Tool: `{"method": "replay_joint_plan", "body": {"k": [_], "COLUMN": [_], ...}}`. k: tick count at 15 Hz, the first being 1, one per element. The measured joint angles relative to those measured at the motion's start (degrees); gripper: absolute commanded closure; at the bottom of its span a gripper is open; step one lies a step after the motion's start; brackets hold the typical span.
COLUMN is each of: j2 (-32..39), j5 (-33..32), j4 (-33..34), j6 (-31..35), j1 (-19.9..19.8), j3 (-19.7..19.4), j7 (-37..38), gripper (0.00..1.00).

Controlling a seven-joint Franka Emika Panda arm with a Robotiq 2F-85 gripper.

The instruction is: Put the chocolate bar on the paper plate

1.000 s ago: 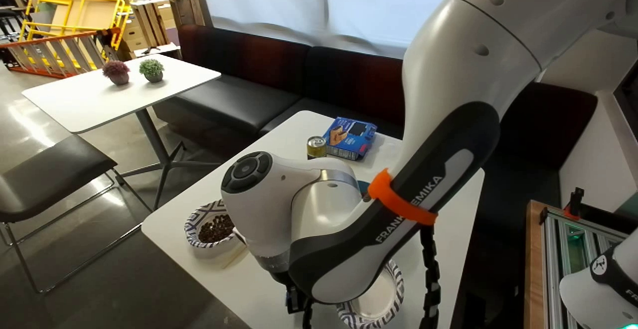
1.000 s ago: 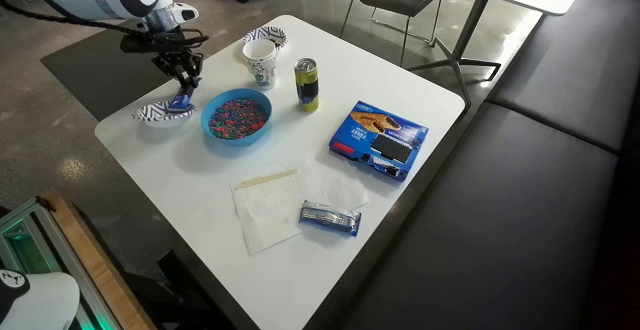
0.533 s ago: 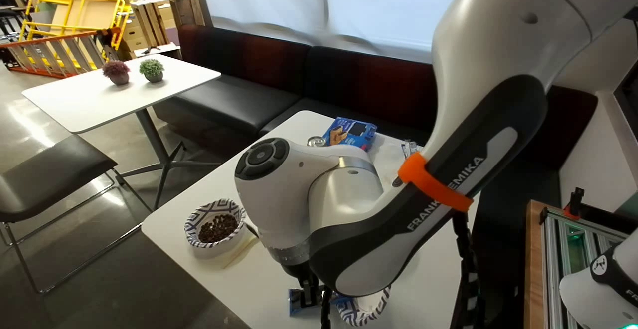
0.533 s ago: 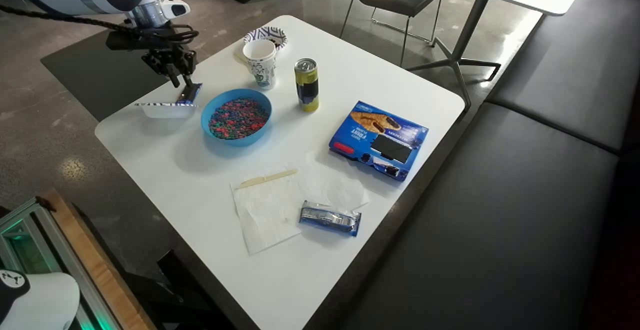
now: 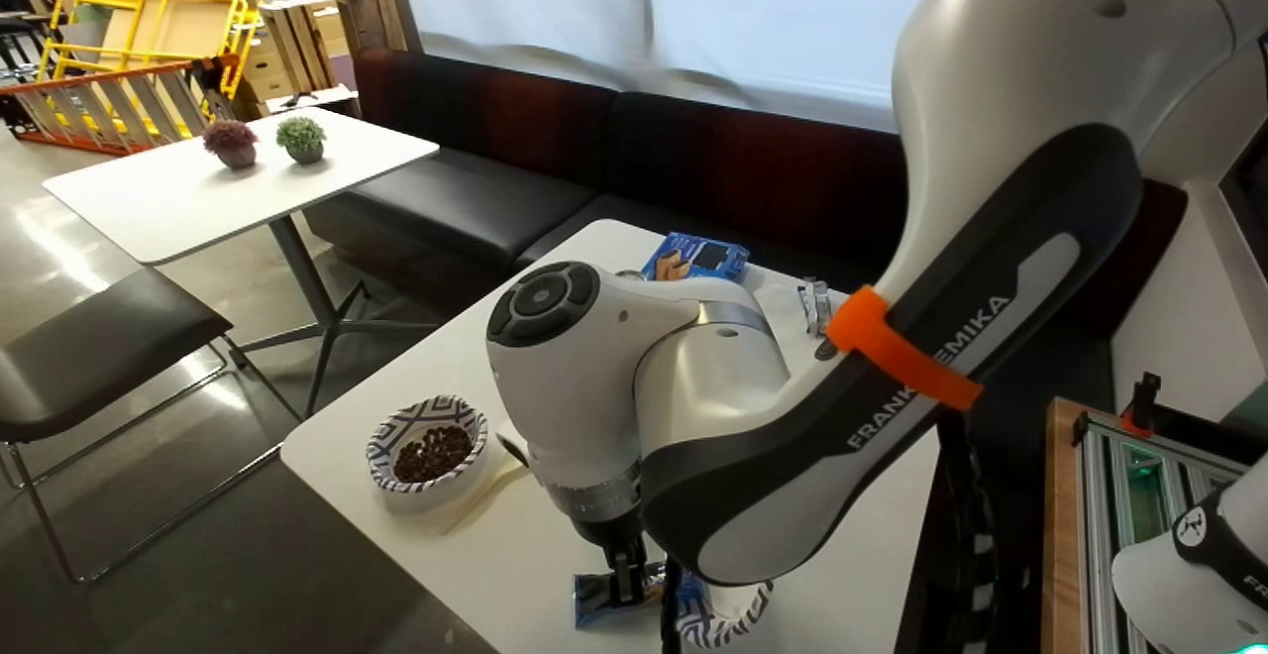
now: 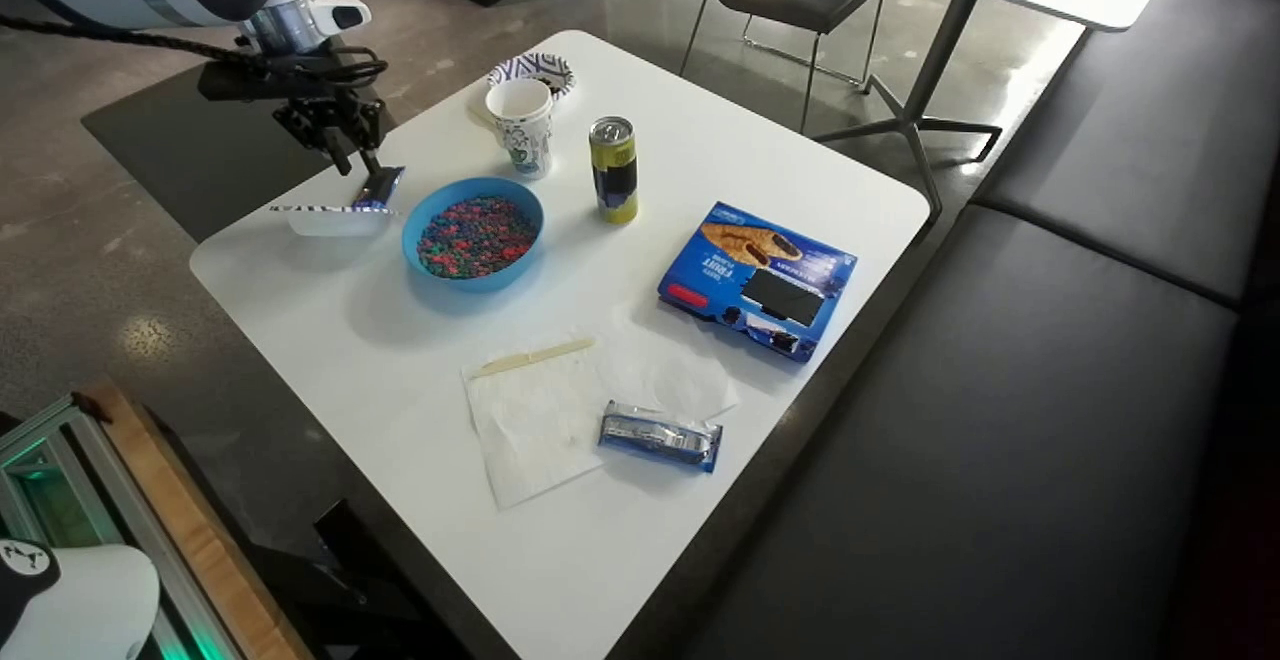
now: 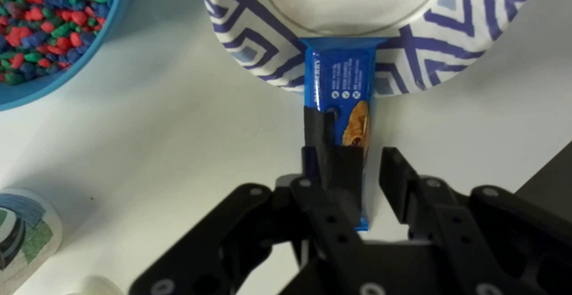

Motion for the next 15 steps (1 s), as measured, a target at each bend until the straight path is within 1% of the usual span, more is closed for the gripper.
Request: {"method": "replay_joint_plan", "body": {"k": [3,8,15], "j2": [0.6,2.1,3.7], "j5": [0.0,0.0,-0.1], "j4": [0.0,0.0,0.2], "j6": [0.4,3.4,4.7], "j1": [-0.4,-1.0,-0.9], "j3": [0.0,-0.1,0.1], "j7": [0.0,-0.1,-0.1], "gripper": [0.55,0.59,0.55]}}
